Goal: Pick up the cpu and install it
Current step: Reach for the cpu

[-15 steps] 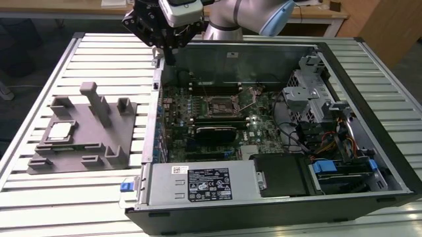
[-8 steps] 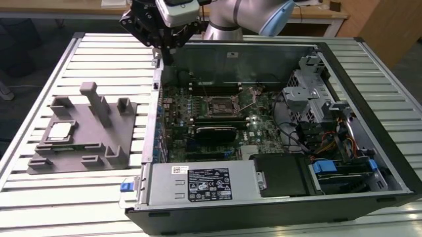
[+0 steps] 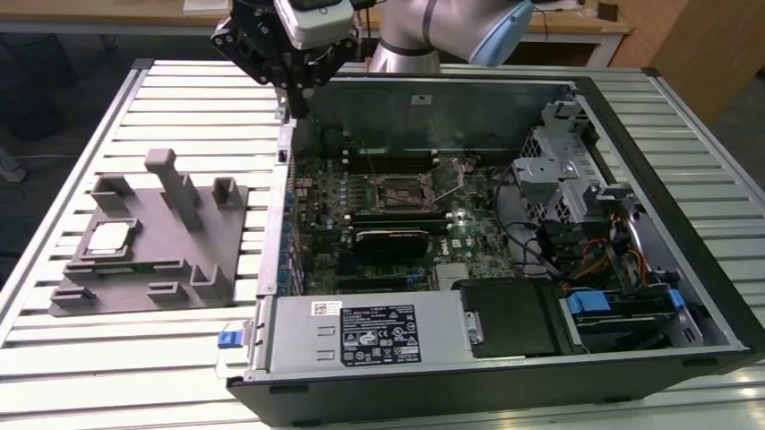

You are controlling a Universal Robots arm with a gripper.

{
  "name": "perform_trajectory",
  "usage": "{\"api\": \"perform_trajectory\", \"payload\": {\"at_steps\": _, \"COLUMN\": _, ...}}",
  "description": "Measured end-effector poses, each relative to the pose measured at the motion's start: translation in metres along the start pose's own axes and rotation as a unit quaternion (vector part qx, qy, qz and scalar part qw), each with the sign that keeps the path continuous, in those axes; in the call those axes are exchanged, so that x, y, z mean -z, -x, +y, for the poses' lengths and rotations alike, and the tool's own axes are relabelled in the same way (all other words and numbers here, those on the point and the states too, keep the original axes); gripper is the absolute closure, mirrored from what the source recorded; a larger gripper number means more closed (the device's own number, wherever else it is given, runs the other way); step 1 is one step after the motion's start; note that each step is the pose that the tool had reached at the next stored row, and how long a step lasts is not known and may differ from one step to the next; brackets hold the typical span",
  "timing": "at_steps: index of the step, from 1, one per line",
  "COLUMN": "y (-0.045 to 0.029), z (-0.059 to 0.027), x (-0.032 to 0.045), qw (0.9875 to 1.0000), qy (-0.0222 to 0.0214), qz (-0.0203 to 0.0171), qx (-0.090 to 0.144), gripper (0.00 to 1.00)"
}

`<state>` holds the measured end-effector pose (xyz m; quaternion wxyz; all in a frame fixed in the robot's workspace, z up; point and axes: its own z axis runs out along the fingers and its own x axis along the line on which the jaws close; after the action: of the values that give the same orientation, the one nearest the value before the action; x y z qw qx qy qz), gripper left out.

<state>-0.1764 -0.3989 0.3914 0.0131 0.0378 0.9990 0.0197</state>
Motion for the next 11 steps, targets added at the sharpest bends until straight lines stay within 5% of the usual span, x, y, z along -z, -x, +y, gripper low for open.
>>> {"api": "perform_trajectory", "payload": {"at_steps": 11, "y": -0.0069, "z": -0.0005, "x": 0.0, "qw": 1.0, "qy": 0.0, "qz": 0.0, "qx": 0.0, "gripper": 0.89}}
